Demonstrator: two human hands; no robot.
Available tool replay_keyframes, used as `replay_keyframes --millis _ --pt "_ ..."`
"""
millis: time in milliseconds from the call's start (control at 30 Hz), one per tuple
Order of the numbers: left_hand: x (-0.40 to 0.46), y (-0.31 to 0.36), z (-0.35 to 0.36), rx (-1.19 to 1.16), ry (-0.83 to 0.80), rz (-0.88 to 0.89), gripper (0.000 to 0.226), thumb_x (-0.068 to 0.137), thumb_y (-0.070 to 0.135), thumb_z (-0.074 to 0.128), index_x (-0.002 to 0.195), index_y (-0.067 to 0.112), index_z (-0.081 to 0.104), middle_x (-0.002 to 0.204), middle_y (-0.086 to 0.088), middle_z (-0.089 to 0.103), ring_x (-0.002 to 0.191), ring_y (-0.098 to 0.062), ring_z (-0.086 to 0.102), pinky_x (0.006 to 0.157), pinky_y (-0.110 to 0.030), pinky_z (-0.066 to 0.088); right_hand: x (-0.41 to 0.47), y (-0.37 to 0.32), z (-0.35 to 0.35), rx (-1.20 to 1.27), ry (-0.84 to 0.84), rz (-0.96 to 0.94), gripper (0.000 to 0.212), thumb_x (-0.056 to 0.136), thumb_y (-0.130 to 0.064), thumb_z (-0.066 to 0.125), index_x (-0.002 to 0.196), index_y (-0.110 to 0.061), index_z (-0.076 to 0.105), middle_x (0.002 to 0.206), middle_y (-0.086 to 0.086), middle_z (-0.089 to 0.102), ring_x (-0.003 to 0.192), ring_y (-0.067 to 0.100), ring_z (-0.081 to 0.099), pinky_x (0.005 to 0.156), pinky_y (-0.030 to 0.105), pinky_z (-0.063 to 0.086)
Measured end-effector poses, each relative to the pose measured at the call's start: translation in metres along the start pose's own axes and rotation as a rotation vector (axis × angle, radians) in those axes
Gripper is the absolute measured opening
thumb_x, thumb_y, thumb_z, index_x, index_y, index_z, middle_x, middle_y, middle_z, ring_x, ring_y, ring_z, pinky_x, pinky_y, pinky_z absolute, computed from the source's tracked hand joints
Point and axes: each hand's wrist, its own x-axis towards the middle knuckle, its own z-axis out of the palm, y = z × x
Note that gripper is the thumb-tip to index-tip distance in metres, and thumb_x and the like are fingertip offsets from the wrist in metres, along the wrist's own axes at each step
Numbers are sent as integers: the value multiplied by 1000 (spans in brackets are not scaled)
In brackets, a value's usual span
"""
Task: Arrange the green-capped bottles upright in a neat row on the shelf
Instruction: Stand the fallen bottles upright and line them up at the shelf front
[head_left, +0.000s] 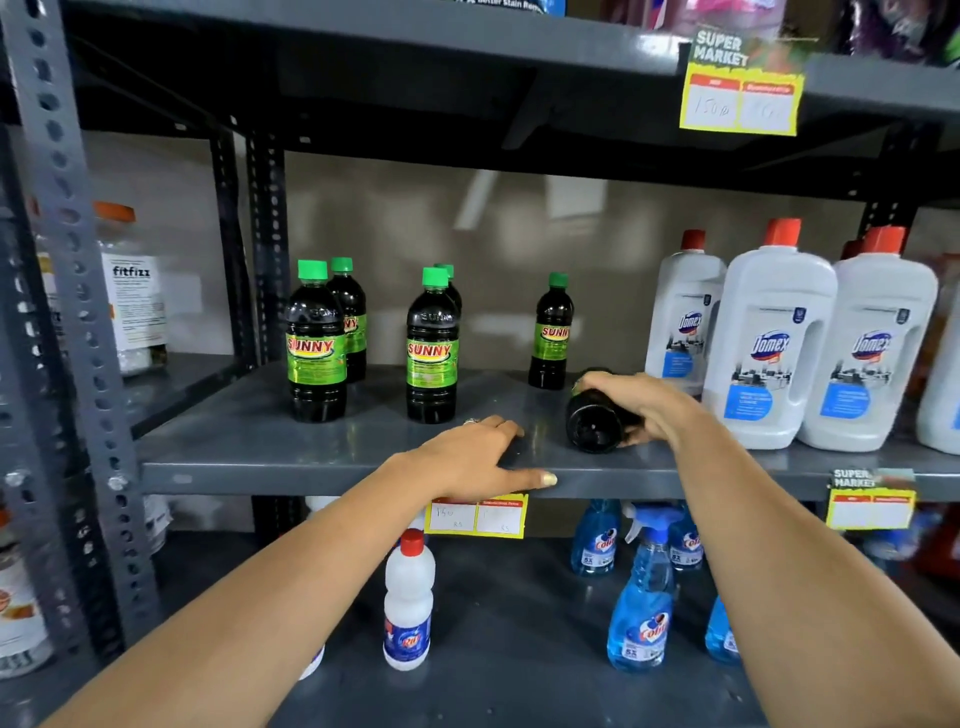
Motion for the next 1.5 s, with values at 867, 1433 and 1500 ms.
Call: replay_keyframes --millis 867,1433,1500 --pt "10 -10 -7 -65 -13 31 100 64 72 74 143 22 39 142 4 42 130 -19 40 102 -34 38 31 15 62 25 378 -531 55 68 -38 81 111 -20 52 109 1 62 97 20 62 80 31 47" --pt "6 -10 1 -35 -12 -13 116 63 83 63 152 18 27 155 7 32 138 -19 34 108 -40 37 23 15 60 -10 452 -465 59 67 -41 79 114 -18 51 103 0 61 102 27 63 75 29 41" --pt "7 -11 1 -38 -12 -11 116 63 83 63 152 18 27 155 7 31 139 -19 34 109 -40 37 21 14 62 -23 465 -476 63 65 -46 79 113 -18 51 108 2 61 102 27 62 78 33 46"
